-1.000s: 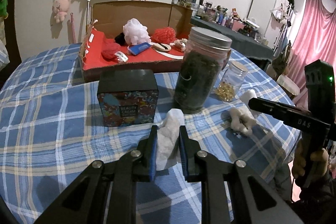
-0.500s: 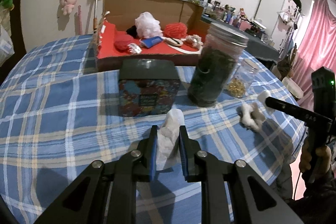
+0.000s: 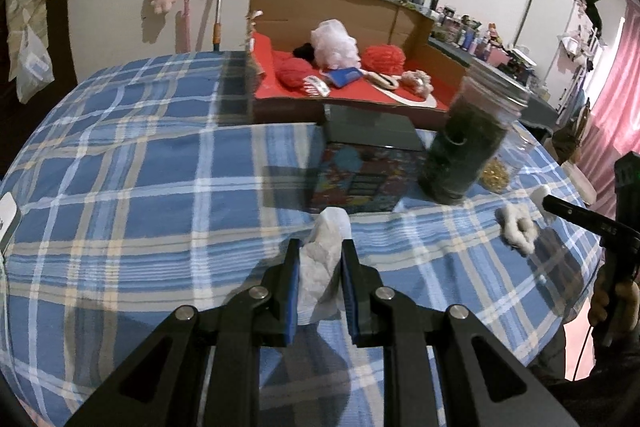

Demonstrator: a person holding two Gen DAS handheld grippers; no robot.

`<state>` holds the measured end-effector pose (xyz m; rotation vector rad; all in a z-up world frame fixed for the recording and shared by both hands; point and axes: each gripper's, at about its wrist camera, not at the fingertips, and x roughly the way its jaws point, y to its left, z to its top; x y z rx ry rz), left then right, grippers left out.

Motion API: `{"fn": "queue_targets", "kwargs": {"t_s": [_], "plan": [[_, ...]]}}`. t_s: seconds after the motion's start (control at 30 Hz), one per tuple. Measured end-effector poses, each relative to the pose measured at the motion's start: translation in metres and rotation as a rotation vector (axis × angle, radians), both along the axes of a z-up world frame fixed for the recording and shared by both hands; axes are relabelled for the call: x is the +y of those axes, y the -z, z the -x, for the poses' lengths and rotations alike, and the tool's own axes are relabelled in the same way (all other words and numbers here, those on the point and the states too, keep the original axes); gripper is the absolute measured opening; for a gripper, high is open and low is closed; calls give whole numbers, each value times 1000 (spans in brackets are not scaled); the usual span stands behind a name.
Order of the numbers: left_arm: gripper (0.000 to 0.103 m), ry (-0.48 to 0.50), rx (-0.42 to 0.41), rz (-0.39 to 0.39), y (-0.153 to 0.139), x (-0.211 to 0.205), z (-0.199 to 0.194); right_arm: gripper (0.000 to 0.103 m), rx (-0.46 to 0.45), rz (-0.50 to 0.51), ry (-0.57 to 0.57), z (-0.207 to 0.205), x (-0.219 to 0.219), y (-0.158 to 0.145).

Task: Organize soft objects
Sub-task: 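Lift the tissue and cotton roll and carry both toward the box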

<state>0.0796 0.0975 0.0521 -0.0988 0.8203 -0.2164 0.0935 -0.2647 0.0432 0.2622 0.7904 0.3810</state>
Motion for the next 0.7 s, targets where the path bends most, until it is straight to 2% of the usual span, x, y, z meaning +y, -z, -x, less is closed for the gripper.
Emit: {"fn": "queue_targets", "kwargs": {"t_s": [0.4, 0.7], "plan": [[19, -25, 28, -25, 6, 22, -18, 22, 10, 50, 16, -16, -9, -3], [19, 14, 38, -62, 8, 27, -43, 22, 23, 84, 6, -39, -12, -4]]}}
